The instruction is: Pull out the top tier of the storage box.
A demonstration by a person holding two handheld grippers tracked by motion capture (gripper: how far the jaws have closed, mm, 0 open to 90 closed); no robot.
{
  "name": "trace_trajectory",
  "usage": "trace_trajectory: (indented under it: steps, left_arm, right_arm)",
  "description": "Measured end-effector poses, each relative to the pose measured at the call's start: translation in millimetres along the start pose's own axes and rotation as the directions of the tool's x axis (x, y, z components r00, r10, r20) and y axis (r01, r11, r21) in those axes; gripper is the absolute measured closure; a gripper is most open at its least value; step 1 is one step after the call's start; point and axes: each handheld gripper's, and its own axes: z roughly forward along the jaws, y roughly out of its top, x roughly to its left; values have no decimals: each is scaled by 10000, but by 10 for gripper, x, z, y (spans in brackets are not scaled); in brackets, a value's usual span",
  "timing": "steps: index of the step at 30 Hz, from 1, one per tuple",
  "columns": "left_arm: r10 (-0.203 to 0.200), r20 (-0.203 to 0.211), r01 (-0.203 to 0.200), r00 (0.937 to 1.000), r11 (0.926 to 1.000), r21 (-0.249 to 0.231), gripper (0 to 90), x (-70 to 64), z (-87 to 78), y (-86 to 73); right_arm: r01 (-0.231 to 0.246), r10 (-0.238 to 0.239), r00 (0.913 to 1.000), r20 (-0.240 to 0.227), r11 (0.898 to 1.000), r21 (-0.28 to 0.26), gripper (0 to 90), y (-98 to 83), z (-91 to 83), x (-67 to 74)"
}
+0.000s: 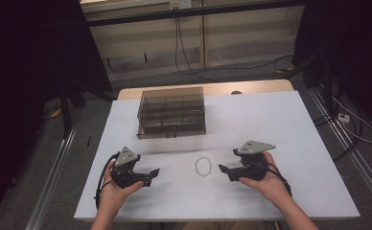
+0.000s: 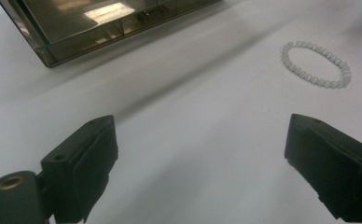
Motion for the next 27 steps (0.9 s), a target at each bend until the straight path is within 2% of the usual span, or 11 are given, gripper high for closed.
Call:
trace_trajectory:
  steps: [5,8,11,14,18,27]
  left_arm:
    - [39,132,-39,9999,10000,-29,94,-38,29,28]
    - [116,173,-116,9998,9999,9,94,-63,43,47]
    - [151,213,-151,9997,9999,-22,94,-79,54,68]
    - [148,289,-146,9995,9999,-65,94,-100,65,91]
    - [171,386,-170,9991,9998,-33,92,-116,87,118]
    - [146,489,-143,9987,9999,-63,79,-166,141,158]
  right_arm:
    - [136,-136,9998,135,9999,-2,162,-79,-154,-32]
    - [-146,147,9994,305,9999,-51,111,-132,-239,-58]
    - [-209,214,9992,340,9996,-172,123,-178,-325,-81]
    - [-54,66,9984,564,9998,-206,115,-231,-397,-101]
    - [109,-99,9969,781,9999,-129,106,-278,-455,-127]
    - [-52,66,9966,820,9999,-165,101,-335,-529,-159]
